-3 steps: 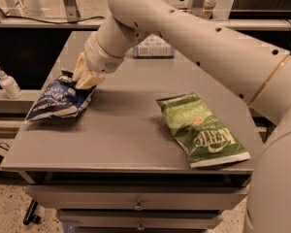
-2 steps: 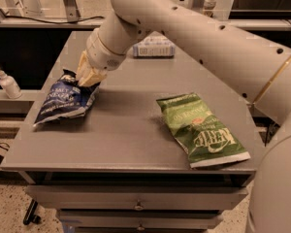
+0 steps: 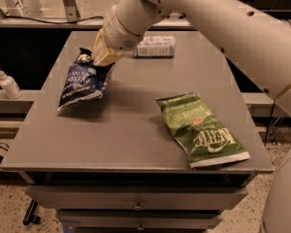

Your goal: Move blue chip bag near green jalapeno chip bag

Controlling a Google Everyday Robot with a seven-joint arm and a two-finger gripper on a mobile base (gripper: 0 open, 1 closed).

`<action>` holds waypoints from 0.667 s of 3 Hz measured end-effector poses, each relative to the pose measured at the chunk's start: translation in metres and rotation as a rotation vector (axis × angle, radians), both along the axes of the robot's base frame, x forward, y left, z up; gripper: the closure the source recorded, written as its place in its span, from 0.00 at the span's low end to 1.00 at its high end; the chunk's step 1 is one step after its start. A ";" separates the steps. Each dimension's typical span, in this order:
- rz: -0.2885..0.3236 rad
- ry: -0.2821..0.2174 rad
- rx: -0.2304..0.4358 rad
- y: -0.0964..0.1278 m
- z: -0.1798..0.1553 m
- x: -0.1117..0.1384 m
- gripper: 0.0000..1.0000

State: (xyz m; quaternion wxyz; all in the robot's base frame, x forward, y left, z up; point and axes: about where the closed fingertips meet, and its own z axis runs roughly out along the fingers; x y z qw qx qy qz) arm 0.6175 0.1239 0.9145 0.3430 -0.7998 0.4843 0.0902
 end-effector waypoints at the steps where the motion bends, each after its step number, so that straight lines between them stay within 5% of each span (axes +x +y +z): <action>1: -0.073 -0.052 0.011 -0.028 0.025 0.018 1.00; 2: -0.073 -0.051 0.011 -0.028 0.025 0.018 1.00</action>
Offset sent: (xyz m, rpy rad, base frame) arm 0.0151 -0.0238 0.0210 0.0087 -0.0434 -0.0621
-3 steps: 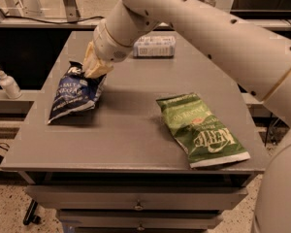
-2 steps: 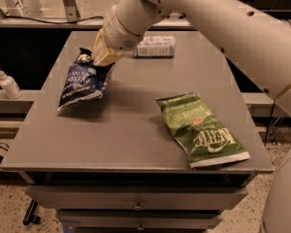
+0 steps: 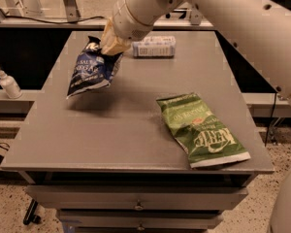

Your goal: Move blue chip bag near green jalapeno chip bag

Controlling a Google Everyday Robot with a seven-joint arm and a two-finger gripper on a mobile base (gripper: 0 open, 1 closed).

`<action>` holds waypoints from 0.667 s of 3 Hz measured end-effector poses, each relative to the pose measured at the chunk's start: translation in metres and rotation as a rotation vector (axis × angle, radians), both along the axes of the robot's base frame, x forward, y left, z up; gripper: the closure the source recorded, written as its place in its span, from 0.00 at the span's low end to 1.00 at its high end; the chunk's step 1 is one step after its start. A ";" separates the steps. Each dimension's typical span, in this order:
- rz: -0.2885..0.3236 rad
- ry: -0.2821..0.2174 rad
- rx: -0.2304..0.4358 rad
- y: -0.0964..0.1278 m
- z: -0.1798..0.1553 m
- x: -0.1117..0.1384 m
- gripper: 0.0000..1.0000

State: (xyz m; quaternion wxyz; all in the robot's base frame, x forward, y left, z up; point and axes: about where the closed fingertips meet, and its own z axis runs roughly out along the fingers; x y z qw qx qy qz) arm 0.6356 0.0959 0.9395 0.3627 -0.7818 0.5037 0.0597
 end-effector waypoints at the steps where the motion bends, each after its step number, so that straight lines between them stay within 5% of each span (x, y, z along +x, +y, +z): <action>1: -0.021 0.007 0.010 -0.005 -0.003 0.000 1.00; 2: -0.091 -0.003 0.030 -0.037 0.002 0.000 1.00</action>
Offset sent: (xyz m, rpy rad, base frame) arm 0.0021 -0.0872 0.0102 0.0564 -0.0206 -0.1953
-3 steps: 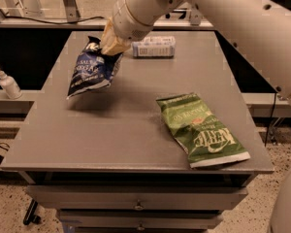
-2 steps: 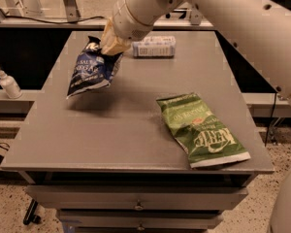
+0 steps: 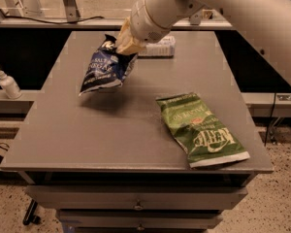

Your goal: Move blue chip bag near green jalapeno chip bag

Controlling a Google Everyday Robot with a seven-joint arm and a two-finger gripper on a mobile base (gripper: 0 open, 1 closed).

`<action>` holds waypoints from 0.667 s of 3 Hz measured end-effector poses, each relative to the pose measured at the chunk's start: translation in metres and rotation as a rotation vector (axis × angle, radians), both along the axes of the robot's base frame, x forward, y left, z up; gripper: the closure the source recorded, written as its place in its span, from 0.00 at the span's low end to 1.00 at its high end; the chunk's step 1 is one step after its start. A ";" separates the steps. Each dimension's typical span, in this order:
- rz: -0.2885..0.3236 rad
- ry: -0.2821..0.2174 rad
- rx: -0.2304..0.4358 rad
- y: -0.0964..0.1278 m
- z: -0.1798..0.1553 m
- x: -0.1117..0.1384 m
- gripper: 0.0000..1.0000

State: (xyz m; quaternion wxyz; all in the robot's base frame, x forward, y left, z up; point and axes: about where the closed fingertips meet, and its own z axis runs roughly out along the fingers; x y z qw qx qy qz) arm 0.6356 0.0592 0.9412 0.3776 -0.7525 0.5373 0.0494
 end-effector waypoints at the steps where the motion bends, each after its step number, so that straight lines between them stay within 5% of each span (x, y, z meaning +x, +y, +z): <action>1: -0.082 -0.011 0.024 -0.040 0.006 -0.002 1.00; 2: -0.166 -0.014 0.029 -0.080 0.009 -0.008 1.00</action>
Offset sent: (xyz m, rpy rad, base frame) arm -0.0145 -0.1312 0.0140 0.0341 -0.0204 -0.2692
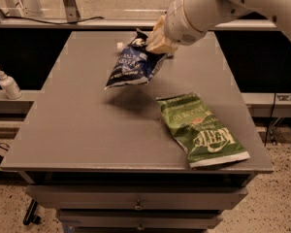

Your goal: Move blue chip bag near green jalapeno chip bag

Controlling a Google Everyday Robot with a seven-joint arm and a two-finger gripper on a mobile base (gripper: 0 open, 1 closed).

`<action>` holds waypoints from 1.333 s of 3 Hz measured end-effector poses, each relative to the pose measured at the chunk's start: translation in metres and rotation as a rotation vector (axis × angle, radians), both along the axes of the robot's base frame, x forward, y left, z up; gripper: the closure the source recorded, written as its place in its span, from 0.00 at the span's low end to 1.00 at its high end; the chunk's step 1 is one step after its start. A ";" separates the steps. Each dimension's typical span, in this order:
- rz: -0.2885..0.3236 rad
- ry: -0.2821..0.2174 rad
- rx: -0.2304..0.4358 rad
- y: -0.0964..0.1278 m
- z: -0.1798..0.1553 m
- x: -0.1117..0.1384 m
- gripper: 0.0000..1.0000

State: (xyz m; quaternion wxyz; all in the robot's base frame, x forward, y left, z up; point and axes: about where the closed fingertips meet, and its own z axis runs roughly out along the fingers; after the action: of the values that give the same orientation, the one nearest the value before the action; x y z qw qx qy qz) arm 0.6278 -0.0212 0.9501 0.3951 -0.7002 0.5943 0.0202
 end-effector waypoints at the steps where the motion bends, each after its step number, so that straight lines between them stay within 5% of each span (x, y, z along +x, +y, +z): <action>1: -0.075 0.015 0.000 -0.030 -0.005 -0.010 1.00; 4: -0.258 0.137 0.056 -0.069 -0.058 -0.070 1.00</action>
Offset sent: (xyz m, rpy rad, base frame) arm -0.0471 -0.0784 -0.0422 0.0361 0.1003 -0.2338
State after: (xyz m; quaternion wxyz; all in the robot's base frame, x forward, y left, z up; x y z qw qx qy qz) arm 0.5583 -0.0901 0.8920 0.3722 -0.6038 0.7041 0.0335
